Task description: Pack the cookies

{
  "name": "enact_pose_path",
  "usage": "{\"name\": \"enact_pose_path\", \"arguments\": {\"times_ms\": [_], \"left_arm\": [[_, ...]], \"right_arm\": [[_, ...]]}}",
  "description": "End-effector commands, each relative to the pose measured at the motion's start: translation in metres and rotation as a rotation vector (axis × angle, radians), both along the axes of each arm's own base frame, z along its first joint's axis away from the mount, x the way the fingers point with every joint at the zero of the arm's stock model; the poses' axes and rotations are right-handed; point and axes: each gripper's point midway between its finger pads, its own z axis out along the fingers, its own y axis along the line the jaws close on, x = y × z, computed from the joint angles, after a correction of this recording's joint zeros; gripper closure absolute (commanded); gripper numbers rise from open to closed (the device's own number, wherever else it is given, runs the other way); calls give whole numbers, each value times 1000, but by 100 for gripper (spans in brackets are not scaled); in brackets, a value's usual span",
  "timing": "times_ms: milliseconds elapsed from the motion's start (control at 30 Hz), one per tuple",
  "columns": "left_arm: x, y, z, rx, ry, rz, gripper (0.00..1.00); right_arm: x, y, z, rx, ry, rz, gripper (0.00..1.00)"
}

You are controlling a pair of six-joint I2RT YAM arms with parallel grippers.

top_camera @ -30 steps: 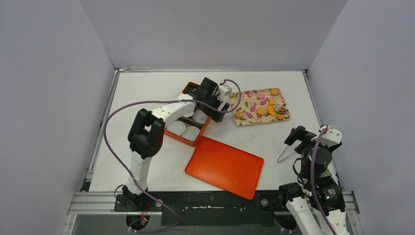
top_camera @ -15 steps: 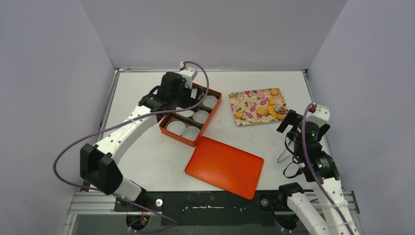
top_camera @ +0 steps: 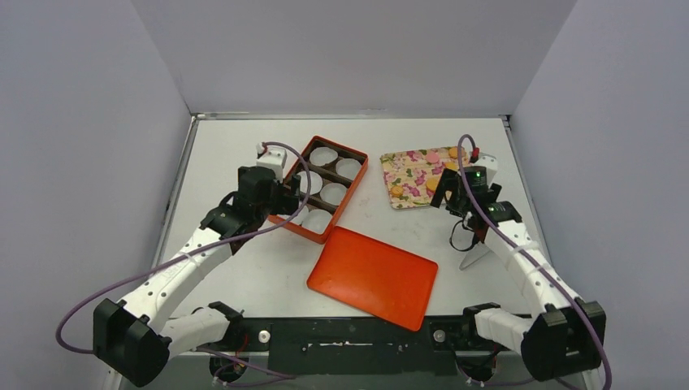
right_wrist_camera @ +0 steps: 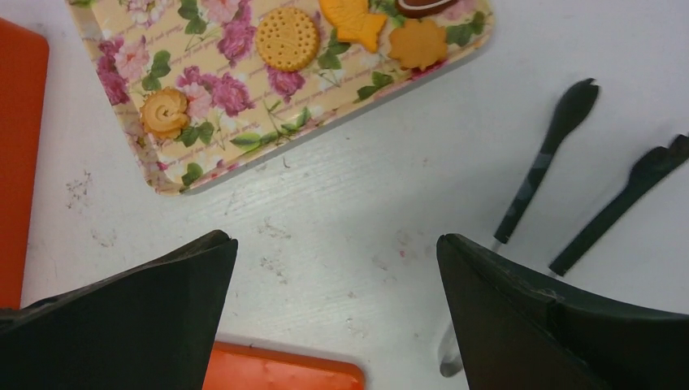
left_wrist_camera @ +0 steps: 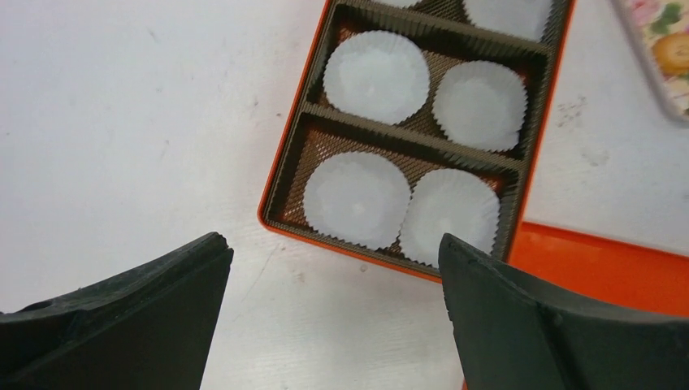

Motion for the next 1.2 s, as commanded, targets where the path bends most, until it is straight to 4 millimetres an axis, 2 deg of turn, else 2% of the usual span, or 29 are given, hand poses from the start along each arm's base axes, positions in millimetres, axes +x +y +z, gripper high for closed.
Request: {"name": "enact_pose_path", "arguments": {"times_ms": [0, 67, 167, 300, 467, 633, 867, 1167], "left_arm": [[2, 24, 5, 84, -118, 135, 3], [1, 27, 0, 98, -129, 152, 3], [2, 35, 7, 112, -153, 197, 3], [3, 48, 4, 138, -159, 254, 3], [3, 54, 5, 133, -169, 286, 3], [3, 58, 5, 118, -179, 293, 3], [4, 55, 5, 94, -185, 274, 3], [4, 56, 6, 90, -188, 276, 3]], "right_arm": [[45, 30, 10, 78, -42, 108, 0], [57, 43, 6, 101, -30, 163, 0], [72, 65, -7, 134, -9, 241, 0], [90, 92, -21, 146, 30, 323, 0], [106, 126, -39, 144, 50, 406, 0], [112, 156, -57, 147, 74, 451, 0], [104, 182, -85, 153, 135, 511, 0], [69, 194, -106, 166, 221, 605, 0]]}}
